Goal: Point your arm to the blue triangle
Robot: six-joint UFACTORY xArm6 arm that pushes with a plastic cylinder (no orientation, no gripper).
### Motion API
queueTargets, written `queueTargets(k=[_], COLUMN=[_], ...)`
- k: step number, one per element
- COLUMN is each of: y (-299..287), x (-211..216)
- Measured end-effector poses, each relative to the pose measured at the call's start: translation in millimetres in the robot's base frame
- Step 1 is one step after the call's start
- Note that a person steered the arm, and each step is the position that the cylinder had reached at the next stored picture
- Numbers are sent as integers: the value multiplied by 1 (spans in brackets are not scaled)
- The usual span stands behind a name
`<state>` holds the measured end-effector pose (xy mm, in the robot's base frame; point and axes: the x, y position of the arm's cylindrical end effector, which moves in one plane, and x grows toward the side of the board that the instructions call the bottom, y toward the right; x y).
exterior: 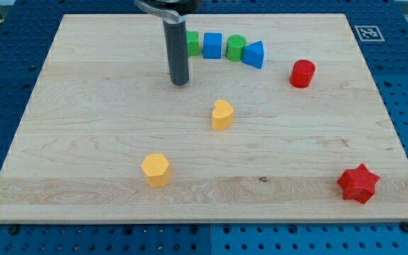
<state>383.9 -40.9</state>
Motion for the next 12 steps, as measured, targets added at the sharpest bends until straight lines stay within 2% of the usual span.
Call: queueTargets(k=[1, 5, 8, 12], y=[35, 113, 126, 143], x=[2, 2, 1, -27])
